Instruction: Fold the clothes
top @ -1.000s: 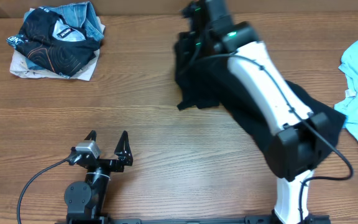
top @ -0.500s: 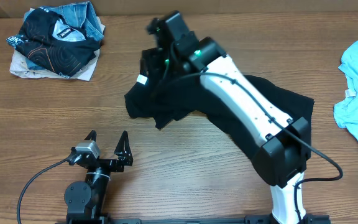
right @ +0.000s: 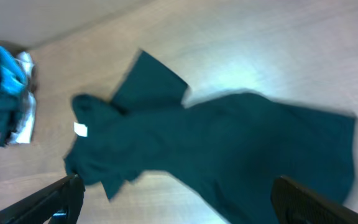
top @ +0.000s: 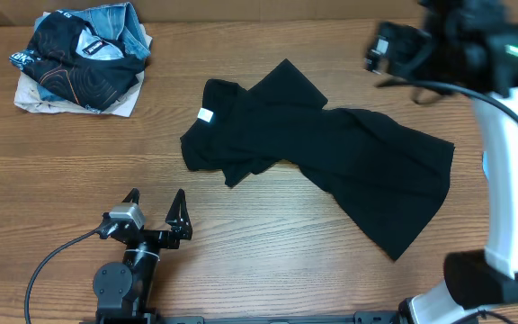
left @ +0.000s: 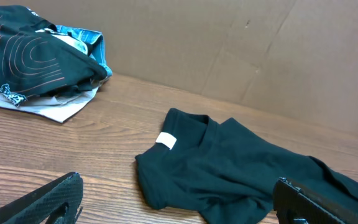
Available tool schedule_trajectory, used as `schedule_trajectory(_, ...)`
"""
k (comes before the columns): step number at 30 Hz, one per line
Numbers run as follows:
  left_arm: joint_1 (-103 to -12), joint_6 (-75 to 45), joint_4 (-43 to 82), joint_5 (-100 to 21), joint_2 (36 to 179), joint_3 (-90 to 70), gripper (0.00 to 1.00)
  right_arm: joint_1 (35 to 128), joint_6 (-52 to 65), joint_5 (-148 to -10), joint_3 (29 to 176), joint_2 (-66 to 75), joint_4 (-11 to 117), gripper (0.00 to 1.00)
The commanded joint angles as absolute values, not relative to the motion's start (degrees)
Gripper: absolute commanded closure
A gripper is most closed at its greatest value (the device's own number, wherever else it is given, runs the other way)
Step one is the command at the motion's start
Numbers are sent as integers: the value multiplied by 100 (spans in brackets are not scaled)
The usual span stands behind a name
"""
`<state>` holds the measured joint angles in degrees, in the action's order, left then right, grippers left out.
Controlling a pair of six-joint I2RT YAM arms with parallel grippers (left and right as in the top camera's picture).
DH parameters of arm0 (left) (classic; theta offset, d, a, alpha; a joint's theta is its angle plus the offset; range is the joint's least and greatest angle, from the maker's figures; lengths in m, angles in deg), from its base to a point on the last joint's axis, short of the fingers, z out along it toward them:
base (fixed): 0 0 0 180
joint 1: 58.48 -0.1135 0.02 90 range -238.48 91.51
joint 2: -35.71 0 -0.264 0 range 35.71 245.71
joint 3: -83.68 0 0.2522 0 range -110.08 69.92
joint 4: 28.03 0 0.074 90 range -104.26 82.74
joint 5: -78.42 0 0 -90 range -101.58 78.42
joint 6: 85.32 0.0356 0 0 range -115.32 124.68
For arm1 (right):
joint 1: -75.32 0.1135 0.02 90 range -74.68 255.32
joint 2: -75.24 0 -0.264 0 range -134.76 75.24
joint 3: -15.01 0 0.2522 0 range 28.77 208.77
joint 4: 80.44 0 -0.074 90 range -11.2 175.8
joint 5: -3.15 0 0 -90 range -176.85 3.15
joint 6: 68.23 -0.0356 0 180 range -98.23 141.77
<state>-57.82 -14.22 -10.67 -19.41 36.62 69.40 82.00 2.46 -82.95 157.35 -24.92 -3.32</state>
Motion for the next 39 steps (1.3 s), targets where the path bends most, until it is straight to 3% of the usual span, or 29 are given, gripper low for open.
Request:
schedule_trajectory(1, -5756, -1288, -1062, -1874, 3598, 6964, 0, 8003, 217, -8249, 15700, -2673, -699, 0)
schedule_trajectory(6, -5767, -1092, -993, -1262, 3598, 6964, 0, 7876, 56, -8304, 15507, -2673, -765, 0)
schedule_trajectory(17, -5767, -989, -993, -1301, 3598, 6964, 0, 7876, 117, -8487, 15359, -2673, -887, 0)
schedule_trajectory(20, -5767, -1616, -1187, -1688, 3598, 6964, 0, 7876, 112, -8485, 15228, -2677, -844, 0)
schedule_trajectory(24, -5767, -1918, -2420, -3541, 3598, 6962, 0, 7876, 112, -8483, 15055, -2677, -778, 0)
schedule_trajectory(27, -5767, -2226, -2748, -4016, 3598, 6785, 0, 7876, 112, -8485, 14917, -2677, -726, 0)
schedule_trajectory(34, -5767, -1660, -1517, -3946, 3981, 5225, 0, 7876, 67, -8459, 14797, -2688, -463, 0)
schedule_trajectory(39, -5764, -1063, 623, -3535, 5270, 3362, 0, 7876, 19, -8413, 14797, -2688, -310, 0)
